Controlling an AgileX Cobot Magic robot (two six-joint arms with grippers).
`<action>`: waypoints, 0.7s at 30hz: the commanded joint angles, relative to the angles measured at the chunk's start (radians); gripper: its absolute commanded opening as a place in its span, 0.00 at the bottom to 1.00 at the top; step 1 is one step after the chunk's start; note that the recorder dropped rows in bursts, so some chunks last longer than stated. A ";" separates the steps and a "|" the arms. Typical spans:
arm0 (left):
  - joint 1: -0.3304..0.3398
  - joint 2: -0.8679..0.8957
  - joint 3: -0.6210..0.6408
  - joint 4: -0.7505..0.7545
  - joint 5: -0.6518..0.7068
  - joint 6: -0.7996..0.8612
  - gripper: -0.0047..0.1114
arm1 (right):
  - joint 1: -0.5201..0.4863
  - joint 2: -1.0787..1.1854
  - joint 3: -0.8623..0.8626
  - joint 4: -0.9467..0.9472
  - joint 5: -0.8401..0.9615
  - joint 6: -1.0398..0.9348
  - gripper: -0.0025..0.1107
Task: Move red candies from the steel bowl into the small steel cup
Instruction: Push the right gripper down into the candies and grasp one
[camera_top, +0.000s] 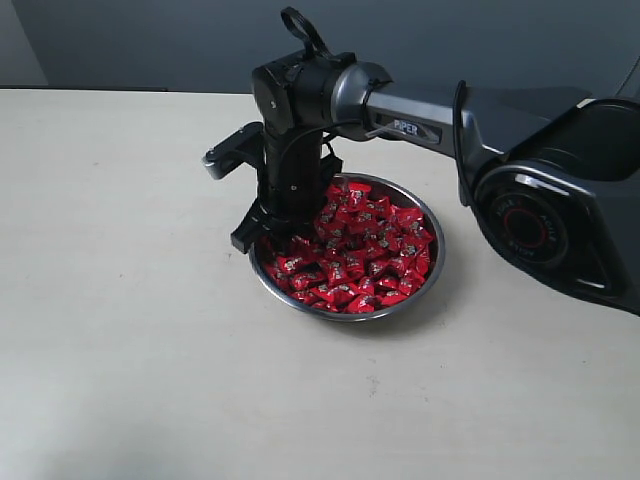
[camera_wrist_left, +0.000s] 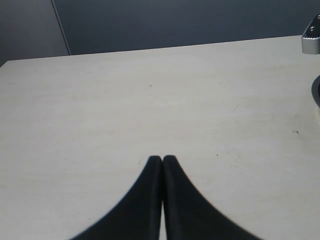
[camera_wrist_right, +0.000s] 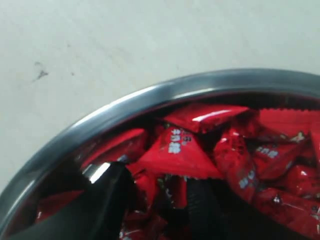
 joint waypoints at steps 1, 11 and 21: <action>-0.004 -0.005 -0.008 0.001 -0.009 -0.002 0.04 | -0.005 -0.003 -0.006 -0.005 -0.017 0.000 0.37; -0.004 -0.005 -0.008 0.001 -0.009 -0.002 0.04 | -0.005 -0.003 -0.034 -0.046 -0.002 0.018 0.10; -0.004 -0.005 -0.008 0.001 -0.009 -0.002 0.04 | -0.005 -0.003 -0.100 -0.046 0.052 0.026 0.10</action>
